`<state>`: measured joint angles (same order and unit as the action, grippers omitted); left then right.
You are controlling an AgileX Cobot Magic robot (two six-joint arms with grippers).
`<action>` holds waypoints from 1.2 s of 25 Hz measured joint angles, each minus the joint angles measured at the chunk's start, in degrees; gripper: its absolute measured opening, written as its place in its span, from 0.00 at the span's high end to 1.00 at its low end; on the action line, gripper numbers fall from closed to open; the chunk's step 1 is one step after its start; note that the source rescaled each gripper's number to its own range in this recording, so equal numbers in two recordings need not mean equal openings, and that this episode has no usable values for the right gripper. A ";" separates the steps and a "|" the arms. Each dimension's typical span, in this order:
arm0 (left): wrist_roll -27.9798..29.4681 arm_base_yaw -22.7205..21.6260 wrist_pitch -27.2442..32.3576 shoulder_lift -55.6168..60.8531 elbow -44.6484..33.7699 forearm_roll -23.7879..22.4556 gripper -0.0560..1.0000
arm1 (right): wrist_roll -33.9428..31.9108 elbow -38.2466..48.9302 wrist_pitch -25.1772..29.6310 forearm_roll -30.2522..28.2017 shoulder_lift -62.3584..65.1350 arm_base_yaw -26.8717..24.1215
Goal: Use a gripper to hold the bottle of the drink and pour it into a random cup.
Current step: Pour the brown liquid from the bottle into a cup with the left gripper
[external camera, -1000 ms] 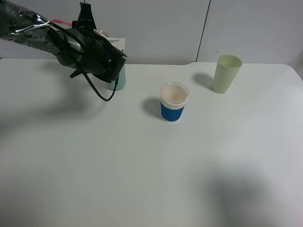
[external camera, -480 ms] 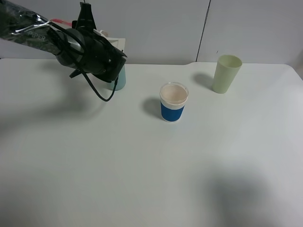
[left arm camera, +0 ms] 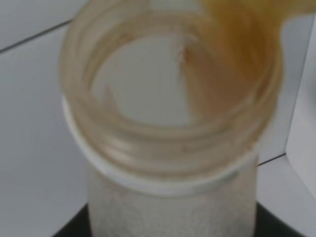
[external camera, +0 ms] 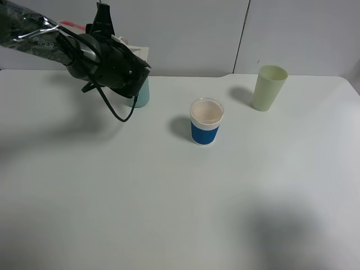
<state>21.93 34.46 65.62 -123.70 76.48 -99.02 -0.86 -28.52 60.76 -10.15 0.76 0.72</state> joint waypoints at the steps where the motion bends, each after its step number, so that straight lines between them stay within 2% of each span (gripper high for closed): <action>1: -0.05 0.00 0.00 0.00 0.00 0.00 0.94 | 0.00 0.00 0.00 0.00 0.00 0.00; 23: -0.23 0.90 -0.59 0.54 1.21 -0.44 0.94 | 0.00 0.00 0.00 0.00 0.00 0.00; 30: -3.24 0.90 -1.68 0.63 1.21 -0.36 0.94 | 0.00 0.00 0.00 0.00 0.00 0.00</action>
<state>18.70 35.36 63.94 -123.07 77.68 -99.38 -0.86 -28.52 60.76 -10.15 0.76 0.72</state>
